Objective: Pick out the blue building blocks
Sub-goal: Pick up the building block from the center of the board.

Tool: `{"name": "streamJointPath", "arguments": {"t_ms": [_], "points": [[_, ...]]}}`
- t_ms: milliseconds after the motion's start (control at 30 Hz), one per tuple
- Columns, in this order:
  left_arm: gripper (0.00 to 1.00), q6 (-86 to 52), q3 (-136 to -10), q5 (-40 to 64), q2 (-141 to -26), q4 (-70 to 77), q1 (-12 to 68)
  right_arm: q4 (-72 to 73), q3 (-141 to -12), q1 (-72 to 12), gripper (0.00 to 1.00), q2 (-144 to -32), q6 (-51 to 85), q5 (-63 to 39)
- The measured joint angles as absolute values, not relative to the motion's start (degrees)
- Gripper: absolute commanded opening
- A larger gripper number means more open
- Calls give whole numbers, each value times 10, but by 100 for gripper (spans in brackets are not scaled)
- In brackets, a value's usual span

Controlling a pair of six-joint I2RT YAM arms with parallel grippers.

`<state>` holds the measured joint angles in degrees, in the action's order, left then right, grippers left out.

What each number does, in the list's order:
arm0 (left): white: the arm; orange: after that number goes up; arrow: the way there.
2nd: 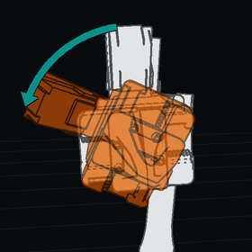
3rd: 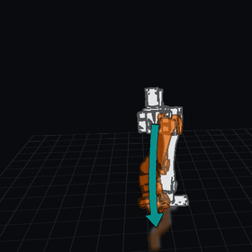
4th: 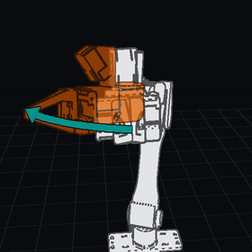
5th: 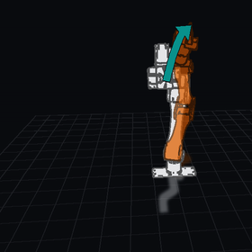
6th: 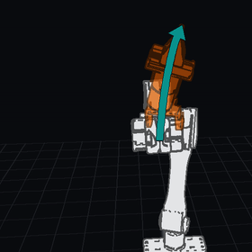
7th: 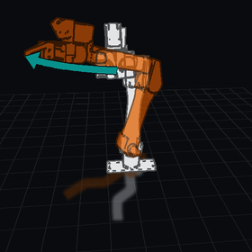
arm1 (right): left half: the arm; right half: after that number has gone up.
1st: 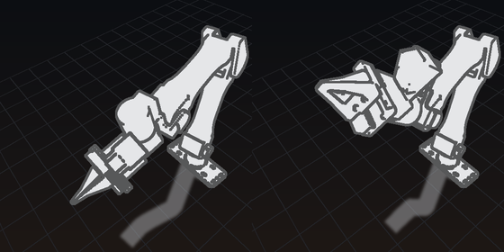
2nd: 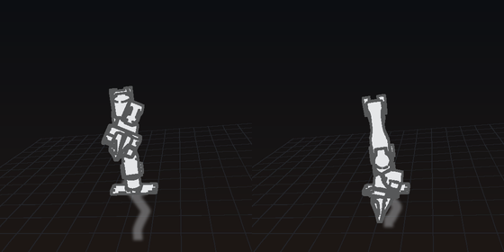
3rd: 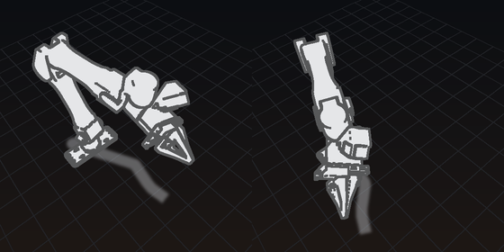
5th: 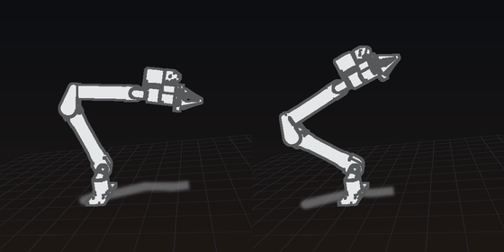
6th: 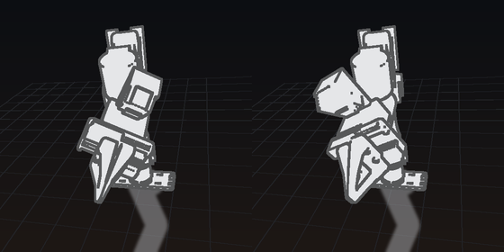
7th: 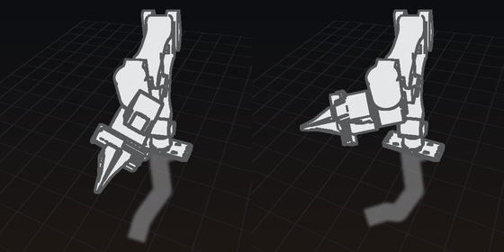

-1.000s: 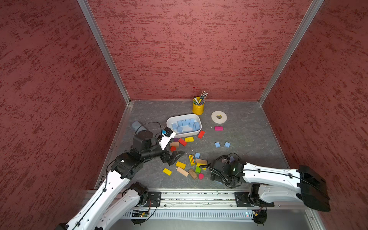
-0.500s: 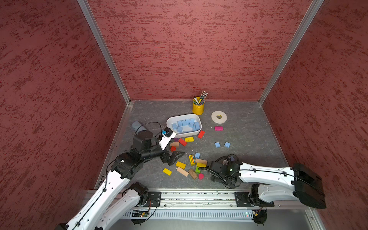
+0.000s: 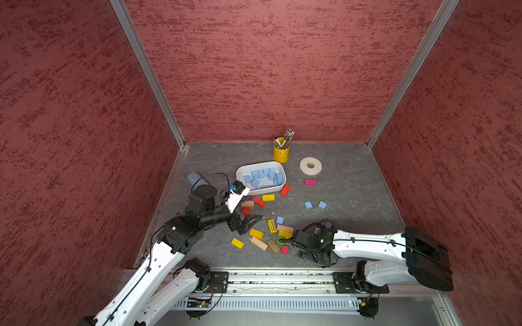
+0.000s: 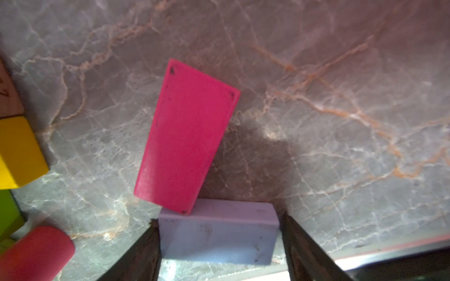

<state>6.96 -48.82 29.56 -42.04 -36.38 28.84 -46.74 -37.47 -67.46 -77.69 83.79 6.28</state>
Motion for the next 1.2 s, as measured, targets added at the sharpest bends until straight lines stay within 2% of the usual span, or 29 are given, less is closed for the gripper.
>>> {"name": "streamJointPath", "arguments": {"t_ms": [400, 667, 933, 1200], "points": [[100, 70, -488, 295, -420, -364, 288, -461, -400, -675, 50, -804, 823, 68], [100, 70, -488, 295, -420, -364, 288, -470, -436, -675, 42, -801, 805, 100], [100, 70, -488, 295, -420, -364, 288, -483, -508, -662, 40, -802, 751, 149], [100, 70, -488, 293, -418, -364, 289, -479, -594, -607, 39, -865, 652, 179]]}}
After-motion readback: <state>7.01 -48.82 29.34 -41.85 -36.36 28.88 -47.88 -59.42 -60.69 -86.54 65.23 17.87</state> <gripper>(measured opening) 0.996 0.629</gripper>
